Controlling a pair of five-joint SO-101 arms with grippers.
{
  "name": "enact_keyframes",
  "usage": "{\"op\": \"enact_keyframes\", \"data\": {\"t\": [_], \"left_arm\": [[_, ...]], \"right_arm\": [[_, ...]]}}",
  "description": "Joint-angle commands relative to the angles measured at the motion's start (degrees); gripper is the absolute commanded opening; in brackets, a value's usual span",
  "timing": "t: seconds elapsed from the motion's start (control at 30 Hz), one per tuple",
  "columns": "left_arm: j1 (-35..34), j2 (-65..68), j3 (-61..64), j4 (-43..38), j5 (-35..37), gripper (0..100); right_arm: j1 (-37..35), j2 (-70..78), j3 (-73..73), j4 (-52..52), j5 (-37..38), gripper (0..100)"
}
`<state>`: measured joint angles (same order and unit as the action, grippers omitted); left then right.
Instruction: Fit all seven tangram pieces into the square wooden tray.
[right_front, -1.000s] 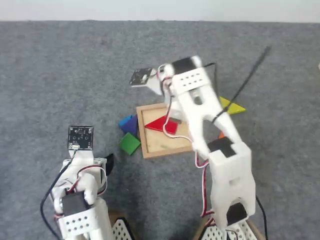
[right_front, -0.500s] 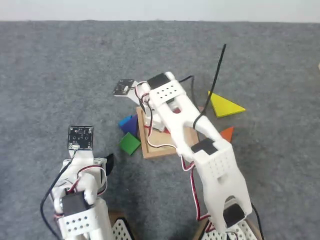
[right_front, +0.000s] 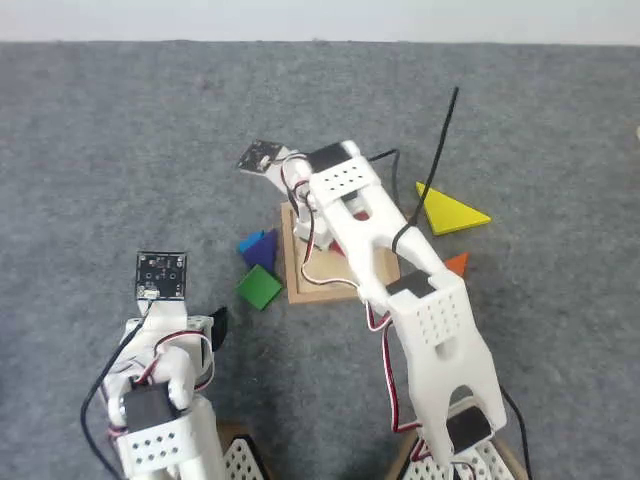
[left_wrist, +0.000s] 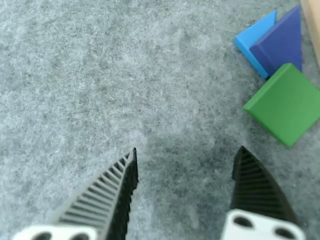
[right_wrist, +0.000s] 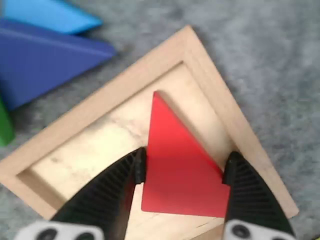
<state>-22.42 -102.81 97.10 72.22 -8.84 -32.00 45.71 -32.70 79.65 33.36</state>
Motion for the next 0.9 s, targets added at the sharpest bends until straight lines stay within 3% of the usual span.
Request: {"op": "enact_keyframes", "data": {"t": [0.0, 0.23, 0.47, 0.67, 0.87], "left_arm": [[0.0, -1.2, -0.7, 0.2, 0.3, 30], [0.0, -1.2, -0.7, 0.2, 0.3, 30], [0.0, -1.2, -0.7, 0.2, 0.3, 30], [0.0, -1.2, -0.7, 0.2, 0.3, 30], [0.0, -1.2, -0.7, 0.2, 0.3, 30]], "right_arm": [[1.7, -1.3, -5.5, -0.9, -0.8, 24.6], [1.5, -1.3, -15.3, -0.4, -0.8, 24.6], [2.1, -0.7, -16.0, -0.2, -0.5, 24.6], [5.1, -0.3, -16.4, 9.4, 3.5, 24.6], [6.8, 3.3, -14.7, 10.7, 3.6, 24.6]]}}
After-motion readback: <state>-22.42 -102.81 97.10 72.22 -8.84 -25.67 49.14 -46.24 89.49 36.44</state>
